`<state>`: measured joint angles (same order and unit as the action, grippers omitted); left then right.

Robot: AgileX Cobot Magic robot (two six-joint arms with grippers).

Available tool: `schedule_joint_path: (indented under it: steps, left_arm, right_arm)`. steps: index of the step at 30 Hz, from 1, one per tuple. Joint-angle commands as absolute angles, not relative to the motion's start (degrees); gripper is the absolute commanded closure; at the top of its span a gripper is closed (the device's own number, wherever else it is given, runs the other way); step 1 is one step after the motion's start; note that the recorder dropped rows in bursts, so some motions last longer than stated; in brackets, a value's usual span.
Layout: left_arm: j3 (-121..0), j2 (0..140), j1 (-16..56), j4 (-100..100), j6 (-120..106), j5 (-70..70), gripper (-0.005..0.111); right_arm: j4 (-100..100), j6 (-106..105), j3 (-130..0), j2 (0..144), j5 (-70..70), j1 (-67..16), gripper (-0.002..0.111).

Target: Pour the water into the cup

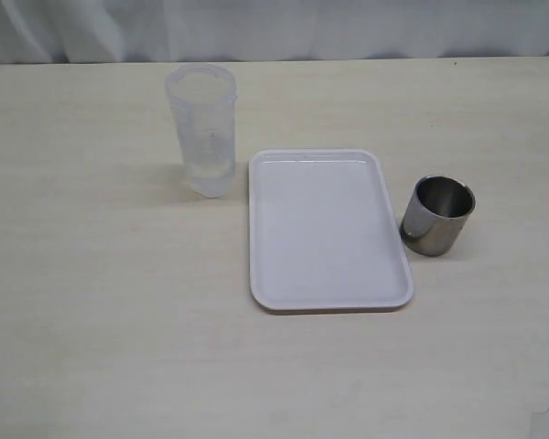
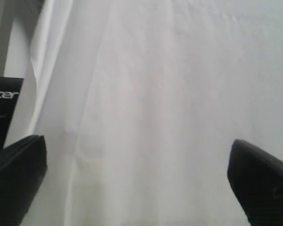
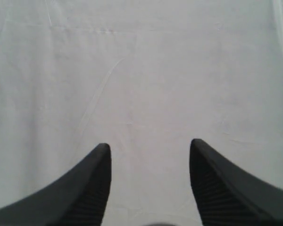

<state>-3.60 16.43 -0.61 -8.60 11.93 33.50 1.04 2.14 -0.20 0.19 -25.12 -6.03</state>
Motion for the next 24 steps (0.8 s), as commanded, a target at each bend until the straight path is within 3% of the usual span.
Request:
schedule_joint_path:
  steps: [1, 8, 19, 24]
  left_arm:
    - [-3.92, 22.86, -0.60, -17.68, 16.80, 35.31, 0.002]
    - [-4.76, 41.97, -0.60, -32.41, 23.38, 48.37, 0.002]
    - [-12.77, 79.21, -0.60, -45.28, 15.37, 66.86, 0.002]
    - [-19.68, 91.61, -0.60, -49.14, 14.87, 69.96, 0.002]
  right_arm:
    - [1.22, 2.28, 0.00, 0.00, -25.49, -6.20, 0.054]
    - [1.22, 2.28, 0.00, 0.00, -24.83, -6.20, 0.054]
    - [1.22, 2.36, 0.00, 0.00, -24.08, -6.20, 0.053]
    - [1.22, 2.36, 0.00, 0.00, -23.93, -6.20, 0.035]
